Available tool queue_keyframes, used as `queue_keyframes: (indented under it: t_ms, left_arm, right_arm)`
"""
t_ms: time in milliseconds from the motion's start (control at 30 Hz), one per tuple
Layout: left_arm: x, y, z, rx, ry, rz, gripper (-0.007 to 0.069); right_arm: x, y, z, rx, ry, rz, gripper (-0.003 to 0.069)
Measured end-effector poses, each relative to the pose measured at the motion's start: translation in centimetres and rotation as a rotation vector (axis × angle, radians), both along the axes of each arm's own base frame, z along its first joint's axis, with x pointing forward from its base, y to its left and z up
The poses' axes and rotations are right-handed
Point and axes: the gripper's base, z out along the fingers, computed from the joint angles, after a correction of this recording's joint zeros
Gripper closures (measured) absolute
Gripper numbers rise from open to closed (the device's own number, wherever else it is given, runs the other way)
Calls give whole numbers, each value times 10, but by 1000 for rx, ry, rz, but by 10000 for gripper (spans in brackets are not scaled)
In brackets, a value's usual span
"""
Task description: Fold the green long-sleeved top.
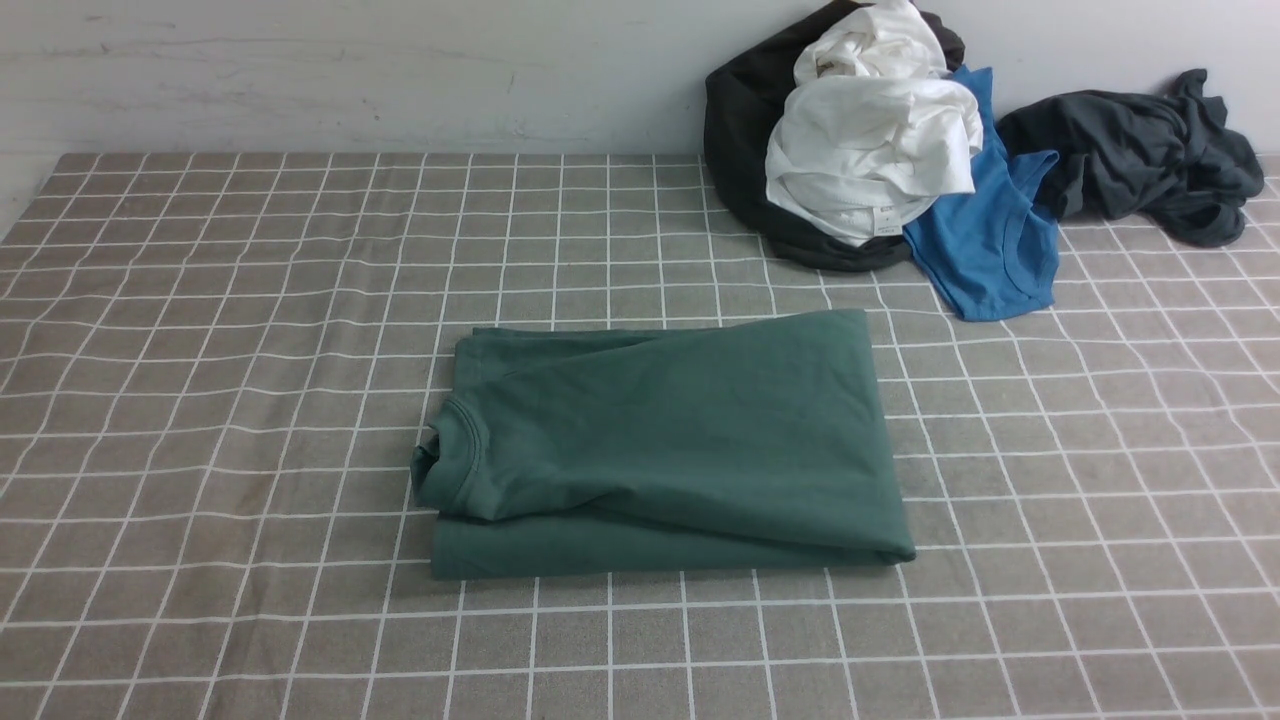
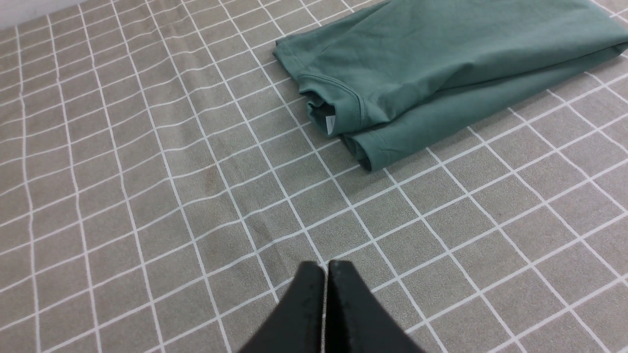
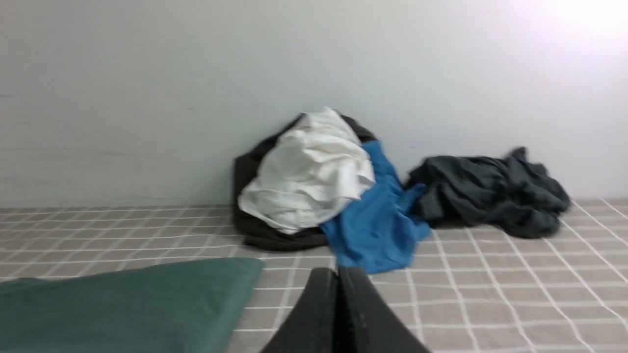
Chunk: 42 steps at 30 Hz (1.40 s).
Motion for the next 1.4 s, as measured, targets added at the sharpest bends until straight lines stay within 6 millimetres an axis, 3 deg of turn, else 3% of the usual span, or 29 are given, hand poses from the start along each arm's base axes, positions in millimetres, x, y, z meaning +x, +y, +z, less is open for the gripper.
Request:
queue_keyframes:
  t_ms: [133,400,1400]
  left_arm:
    - [-1,1,0,0,-1,1,631]
    - [-1,1,0,1,1,2,631]
    - [-1,1,0,4,1,3,631]
  right_arm:
    - [-1,-5,-10,73,97,-92,673]
    - [-2,-4,-24,63,252,-69,673]
    - [-2,-4,-24,60,257,-61,673]
